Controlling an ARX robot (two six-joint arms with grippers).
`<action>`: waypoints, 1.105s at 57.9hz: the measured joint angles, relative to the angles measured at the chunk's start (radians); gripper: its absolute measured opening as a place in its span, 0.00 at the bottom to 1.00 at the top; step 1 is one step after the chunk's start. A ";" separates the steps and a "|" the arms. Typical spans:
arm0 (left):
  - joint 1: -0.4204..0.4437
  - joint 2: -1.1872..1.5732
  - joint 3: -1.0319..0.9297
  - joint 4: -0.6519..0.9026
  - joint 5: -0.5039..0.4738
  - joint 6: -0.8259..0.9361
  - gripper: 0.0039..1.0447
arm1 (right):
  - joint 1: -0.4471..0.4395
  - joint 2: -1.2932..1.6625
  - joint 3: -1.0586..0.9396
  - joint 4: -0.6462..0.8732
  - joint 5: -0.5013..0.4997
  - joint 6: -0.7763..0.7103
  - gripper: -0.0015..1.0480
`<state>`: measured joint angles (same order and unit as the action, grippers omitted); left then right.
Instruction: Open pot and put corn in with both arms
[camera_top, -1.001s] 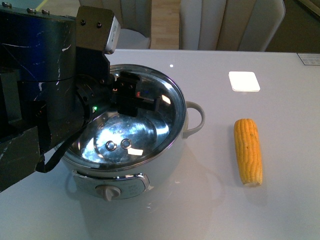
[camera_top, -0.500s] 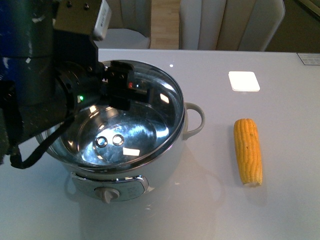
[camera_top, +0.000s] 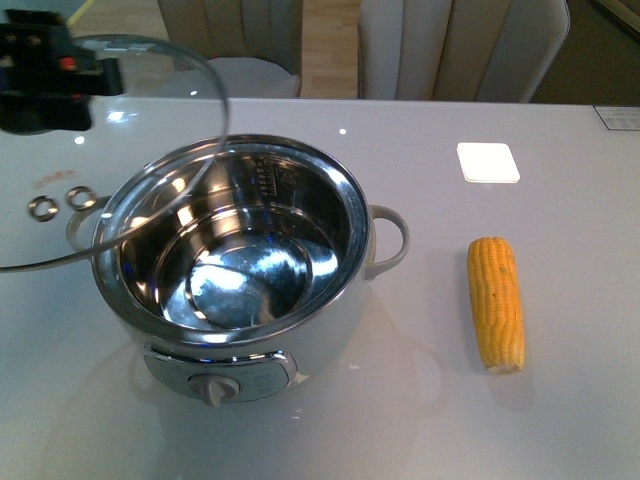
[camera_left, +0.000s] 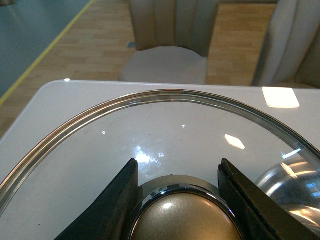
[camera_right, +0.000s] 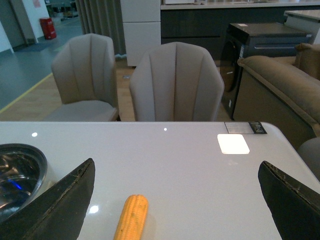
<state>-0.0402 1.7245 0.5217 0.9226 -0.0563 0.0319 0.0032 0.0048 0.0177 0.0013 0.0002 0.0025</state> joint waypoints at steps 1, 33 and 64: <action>0.021 0.003 -0.004 0.013 0.007 0.004 0.40 | 0.000 0.000 0.000 0.000 0.000 0.000 0.92; 0.454 0.458 0.012 0.382 0.164 0.111 0.40 | 0.000 0.000 0.000 0.000 0.000 0.000 0.92; 0.463 0.791 0.140 0.463 0.188 0.108 0.40 | 0.000 0.000 0.000 0.000 0.000 0.000 0.92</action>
<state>0.4225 2.5153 0.6617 1.3861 0.1314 0.1398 0.0032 0.0048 0.0177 0.0013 0.0002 0.0025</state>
